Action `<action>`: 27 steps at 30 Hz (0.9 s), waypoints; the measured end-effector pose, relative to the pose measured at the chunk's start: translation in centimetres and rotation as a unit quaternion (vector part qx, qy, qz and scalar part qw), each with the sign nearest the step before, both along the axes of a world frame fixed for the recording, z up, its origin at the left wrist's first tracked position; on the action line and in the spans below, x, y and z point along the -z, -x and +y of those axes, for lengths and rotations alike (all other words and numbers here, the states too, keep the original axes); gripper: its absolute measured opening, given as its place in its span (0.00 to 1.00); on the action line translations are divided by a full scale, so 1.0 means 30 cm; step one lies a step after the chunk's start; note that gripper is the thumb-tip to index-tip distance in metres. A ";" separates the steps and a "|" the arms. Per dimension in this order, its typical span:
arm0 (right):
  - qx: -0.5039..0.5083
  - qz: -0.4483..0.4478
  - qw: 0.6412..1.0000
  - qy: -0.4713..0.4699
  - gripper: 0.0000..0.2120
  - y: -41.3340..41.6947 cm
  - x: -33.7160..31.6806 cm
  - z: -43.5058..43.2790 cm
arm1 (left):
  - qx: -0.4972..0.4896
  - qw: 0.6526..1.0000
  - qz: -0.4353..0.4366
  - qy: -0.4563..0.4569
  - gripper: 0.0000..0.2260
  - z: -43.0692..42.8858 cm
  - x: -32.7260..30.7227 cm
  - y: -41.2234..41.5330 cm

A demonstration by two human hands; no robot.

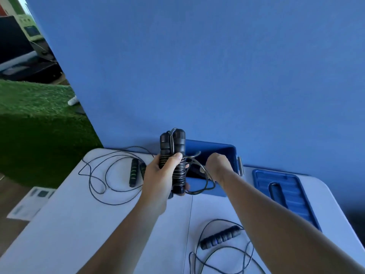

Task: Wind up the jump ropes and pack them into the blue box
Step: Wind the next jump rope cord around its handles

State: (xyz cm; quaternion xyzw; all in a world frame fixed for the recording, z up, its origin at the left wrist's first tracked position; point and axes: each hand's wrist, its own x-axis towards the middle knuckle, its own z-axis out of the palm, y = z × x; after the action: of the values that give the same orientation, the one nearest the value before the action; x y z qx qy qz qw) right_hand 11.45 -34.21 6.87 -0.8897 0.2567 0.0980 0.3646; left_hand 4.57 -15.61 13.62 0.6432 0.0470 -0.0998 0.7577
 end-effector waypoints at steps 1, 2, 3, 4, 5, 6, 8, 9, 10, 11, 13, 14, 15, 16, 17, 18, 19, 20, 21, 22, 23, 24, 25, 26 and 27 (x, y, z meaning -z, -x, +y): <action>-0.016 0.007 1.000 0.015 0.13 -0.017 0.022 0.000 | -0.002 1.000 0.009 -0.001 0.14 0.002 0.011 -0.007; -0.036 0.017 0.998 0.047 0.09 -0.022 0.025 0.001 | -0.004 1.000 0.019 -0.003 0.13 0.004 0.022 -0.015; -0.038 0.024 0.997 0.057 0.07 -0.030 0.033 0.002 | -0.007 1.000 0.029 -0.007 0.11 0.005 0.031 -0.022; -0.045 0.033 0.995 0.078 0.10 -0.042 0.054 0.002 | -0.009 0.999 0.039 -0.010 0.10 0.007 0.040 -0.030; -0.050 0.039 0.994 0.085 0.13 -0.046 0.069 0.004 | -0.010 0.999 0.045 -0.012 0.09 0.009 0.049 -0.038; -0.059 0.043 0.992 0.099 0.15 -0.051 0.082 0.004 | -0.009 0.999 0.051 -0.013 0.08 0.010 0.055 -0.044; -0.057 0.047 0.992 0.100 0.15 -0.061 0.100 0.001 | -0.006 0.998 0.056 -0.015 0.09 0.010 0.072 -0.057; -0.062 0.046 0.991 0.106 0.15 -0.068 0.114 -0.004 | -0.005 0.998 0.056 -0.018 0.09 0.010 0.080 -0.063; -0.077 0.053 0.988 0.120 0.17 -0.071 0.124 -0.006 | -0.005 0.998 0.057 -0.020 0.09 0.010 0.088 -0.066; -0.089 0.055 0.986 0.131 0.18 -0.076 0.136 -0.010 | -0.006 0.998 0.057 -0.022 0.09 0.009 0.096 -0.070; -0.095 0.046 0.984 0.141 0.18 -0.076 0.135 -0.014 | -0.009 0.998 0.055 -0.023 0.09 0.008 0.110 -0.073; -0.097 0.037 0.985 0.140 0.17 -0.068 0.124 -0.016 | -0.009 0.998 0.053 -0.025 0.08 0.008 0.114 -0.073; -0.099 0.025 0.985 0.139 0.16 -0.054 0.105 -0.020 | -0.009 0.998 0.052 -0.027 0.08 0.006 0.117 -0.073; -0.093 0.006 0.987 0.134 0.15 -0.029 0.081 -0.025 | -0.009 0.998 0.051 -0.024 0.07 0.003 0.119 -0.073; -0.083 -0.022 0.989 0.122 0.13 0.004 0.061 -0.035 | -0.008 0.999 0.049 -0.019 0.07 -0.001 0.120 -0.073; -0.069 -0.052 0.990 0.107 0.12 0.053 0.044 -0.048 | -0.007 0.999 0.048 -0.015 0.07 -0.005 0.122 -0.071; -0.061 -0.079 0.990 0.100 0.11 0.107 0.034 -0.063 | -0.005 0.999 0.045 -0.011 0.07 -0.010 0.124 -0.070; -0.060 -0.105 0.987 0.104 0.09 0.168 0.022 -0.075 | -0.001 0.999 0.041 -0.008 0.07 -0.014 0.125 -0.067; -0.061 -0.126 0.984 0.107 0.07 0.237 0.025 -0.094 | 0.007 0.999 0.042 -0.005 0.08 -0.024 0.131 -0.058; -0.065 -0.148 0.981 0.106 0.04 0.299 0.030 -0.105 | 0.013 0.999 0.042 -0.002 0.08 -0.026 0.134 -0.052; -0.072 -0.166 0.978 0.099 0.03 0.358 0.045 -0.114 | 0.018 0.999 0.043 0.002 0.07 -0.026 0.135 -0.047; -0.075 -0.178 0.976 0.096 0.04 0.417 0.061 -0.121 | 0.025 0.999 0.046 0.004 0.06 -0.031 0.136 -0.038; -0.072 -0.188 0.975 0.095 0.06 0.468 0.090 -0.133 | 0.033 0.998 0.051 0.003 0.06 -0.038 0.137 -0.030; -0.066 -0.197 0.973 0.097 0.08 0.515 0.125 -0.147 | 0.039 0.998 0.056 0.001 0.06 -0.045 0.139 -0.020; -0.057 -0.200 0.973 0.100 0.09 0.557 0.170 -0.166 | 0.045 0.997 0.061 -0.001 0.07 -0.052 0.142 -0.010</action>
State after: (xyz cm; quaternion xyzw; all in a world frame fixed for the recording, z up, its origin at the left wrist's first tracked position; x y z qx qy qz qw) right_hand -5.27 -39.19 1.77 -0.9365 0.1359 -0.0870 0.3113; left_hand 4.86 -17.16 9.36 0.6384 0.0642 -0.1725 0.7474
